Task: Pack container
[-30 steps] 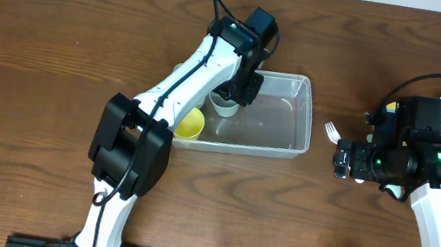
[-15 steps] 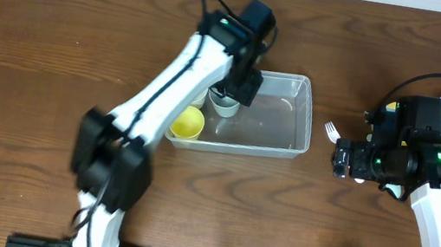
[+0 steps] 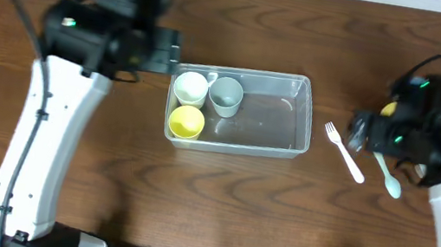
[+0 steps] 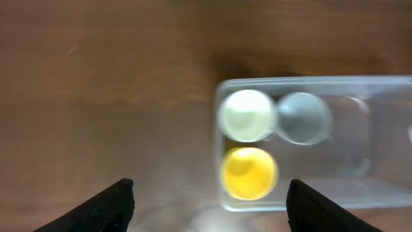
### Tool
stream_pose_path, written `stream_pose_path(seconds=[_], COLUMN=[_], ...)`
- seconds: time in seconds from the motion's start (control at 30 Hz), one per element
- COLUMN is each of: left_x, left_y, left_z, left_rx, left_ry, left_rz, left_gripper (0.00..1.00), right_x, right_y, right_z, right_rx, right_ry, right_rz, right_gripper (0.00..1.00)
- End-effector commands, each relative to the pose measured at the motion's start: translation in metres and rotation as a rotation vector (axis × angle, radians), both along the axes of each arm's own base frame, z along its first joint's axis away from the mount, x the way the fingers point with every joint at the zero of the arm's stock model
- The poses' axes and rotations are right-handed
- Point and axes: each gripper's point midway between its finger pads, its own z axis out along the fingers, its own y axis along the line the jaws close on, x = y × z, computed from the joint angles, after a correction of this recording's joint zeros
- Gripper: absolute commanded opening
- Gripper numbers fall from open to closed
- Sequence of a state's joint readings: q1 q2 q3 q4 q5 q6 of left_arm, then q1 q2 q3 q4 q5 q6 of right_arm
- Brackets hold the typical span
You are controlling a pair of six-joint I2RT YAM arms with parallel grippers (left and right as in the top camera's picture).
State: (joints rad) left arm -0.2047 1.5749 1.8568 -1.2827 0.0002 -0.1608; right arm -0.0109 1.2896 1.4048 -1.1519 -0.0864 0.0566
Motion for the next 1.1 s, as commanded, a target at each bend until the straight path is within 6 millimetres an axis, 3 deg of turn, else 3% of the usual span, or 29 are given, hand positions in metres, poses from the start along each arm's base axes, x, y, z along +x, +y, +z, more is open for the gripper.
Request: stream_pose_path(seconds=[0.0,0.1,0.2,0.4,0.6,0.73,1.0,1.07], left_x=[-0.013,-0.026,-0.042,-0.065,-0.079,-0.081,-0.080,-0.080], left_y=[0.031,0.053,0.064,0.063,0.055,0.055,0.055,0.055], left_z=[-0.016,-0.032,-0.053,-0.097,-0.143,-0.155,-0.155,-0.155], left_rx=[0.009,0.011,-0.007,-0.069,-0.109,-0.108,-0.109,-0.108], left_ry=[0.046,0.067,0.073,0.063,0.131,0.147,0.143,0.143], left_rz=[0.101,0.160,0.197,0.203,0.193,0.194,0.194,0.194], left_gripper=[0.76,0.76,0.76,0.77,0.80,0.80,0.81,0.81], right_x=[0.018,0.030,0.041,0.053,0.069,0.078,0.087,0.087], right_y=[-0.024,-0.041,-0.055,-0.088,-0.093,-0.094,-0.087,-0.086], right_z=[0.034,0.042,0.030,-0.032,-0.101,-0.138,-0.195,-0.206], right_rx=[-0.019,-0.025,-0.035,-0.165,-0.178,-0.172,-0.164,-0.164], right_ry=[-0.060,-0.043,0.022,0.239,0.417,0.487,0.580,0.600], right_rz=[-0.088,-0.130,-0.149,-0.215,-0.181,-0.172,-0.141,-0.136], right_gripper=[0.99,0.99,0.99,0.99,0.99,0.95,0.92,0.87])
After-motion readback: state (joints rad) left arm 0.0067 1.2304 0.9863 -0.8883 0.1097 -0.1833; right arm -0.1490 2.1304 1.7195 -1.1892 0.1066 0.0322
